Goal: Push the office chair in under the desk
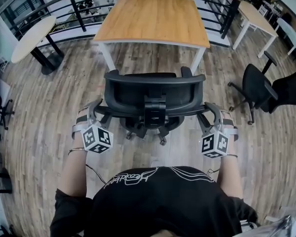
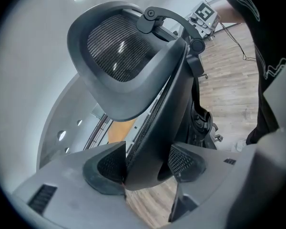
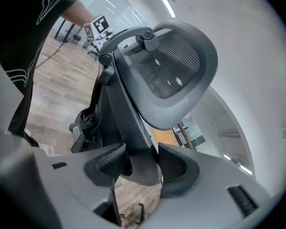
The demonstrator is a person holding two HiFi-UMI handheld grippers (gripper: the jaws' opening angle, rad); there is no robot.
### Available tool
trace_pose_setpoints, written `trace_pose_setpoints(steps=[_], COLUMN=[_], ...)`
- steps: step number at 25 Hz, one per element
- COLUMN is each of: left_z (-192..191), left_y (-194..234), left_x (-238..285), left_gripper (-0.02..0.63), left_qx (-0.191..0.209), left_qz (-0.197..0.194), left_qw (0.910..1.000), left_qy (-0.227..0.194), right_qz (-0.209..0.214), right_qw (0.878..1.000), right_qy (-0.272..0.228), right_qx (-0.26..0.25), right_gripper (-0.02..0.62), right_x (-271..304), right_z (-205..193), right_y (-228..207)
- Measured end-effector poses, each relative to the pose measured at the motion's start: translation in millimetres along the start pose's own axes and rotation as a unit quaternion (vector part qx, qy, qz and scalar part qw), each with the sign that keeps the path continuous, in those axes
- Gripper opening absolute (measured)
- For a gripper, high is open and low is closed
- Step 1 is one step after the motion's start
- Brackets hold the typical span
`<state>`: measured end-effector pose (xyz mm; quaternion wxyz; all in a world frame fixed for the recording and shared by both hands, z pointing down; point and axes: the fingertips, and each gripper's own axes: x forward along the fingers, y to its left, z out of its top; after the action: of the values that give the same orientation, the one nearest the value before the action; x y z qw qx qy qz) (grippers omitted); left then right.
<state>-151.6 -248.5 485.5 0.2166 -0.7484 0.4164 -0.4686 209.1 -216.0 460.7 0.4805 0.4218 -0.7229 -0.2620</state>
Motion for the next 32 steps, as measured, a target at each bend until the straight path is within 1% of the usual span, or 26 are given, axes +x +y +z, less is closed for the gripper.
trace_pose_setpoints(steps=[2, 4, 9, 12, 19, 24, 26, 30, 32], left_z=[18, 27, 27, 27, 28, 27, 28, 38, 41], left_y=[14, 23, 23, 23, 22, 28, 38, 75, 87], left_x=[27, 46, 54, 55, 63, 86, 104, 142, 156], left_gripper=[0.256, 0.256, 0.256, 0.256, 0.256, 0.257, 0.256, 0.256, 0.256], left_qx=[-0.003, -0.004, -0.002, -0.005, 0.001, 0.007, 0.011, 0.014, 0.016], left_qz=[-0.004, -0.007, -0.006, -0.008, -0.008, -0.004, -0.005, -0.015, -0.015], left_qw=[1.0000, 1.0000, 0.9999, 0.9999, 0.9996, 0.9994, 0.9992, 0.9987, 0.9985], left_qy=[0.002, 0.003, -0.008, -0.010, -0.026, -0.033, -0.037, -0.046, -0.049], right_qz=[-0.001, -0.003, -0.022, -0.023, -0.035, -0.045, -0.046, -0.044, -0.046], right_qw=[1.000, 1.000, 1.000, 1.000, 0.999, 0.999, 0.999, 0.999, 0.998], right_qy=[-0.001, -0.004, -0.012, -0.007, -0.002, 0.006, 0.011, 0.026, 0.031], right_qx=[-0.001, -0.002, 0.003, 0.001, 0.004, 0.010, 0.014, 0.019, 0.021], right_gripper=[0.236, 0.236, 0.238, 0.238, 0.238, 0.238, 0.238, 0.238, 0.238], right_x=[23, 39, 46, 48, 51, 69, 84, 117, 130], right_z=[-11, -18, -21, -22, -26, -31, -32, -25, -23], right_y=[-27, -42, -40, -40, -37, -36, -43, -77, -87])
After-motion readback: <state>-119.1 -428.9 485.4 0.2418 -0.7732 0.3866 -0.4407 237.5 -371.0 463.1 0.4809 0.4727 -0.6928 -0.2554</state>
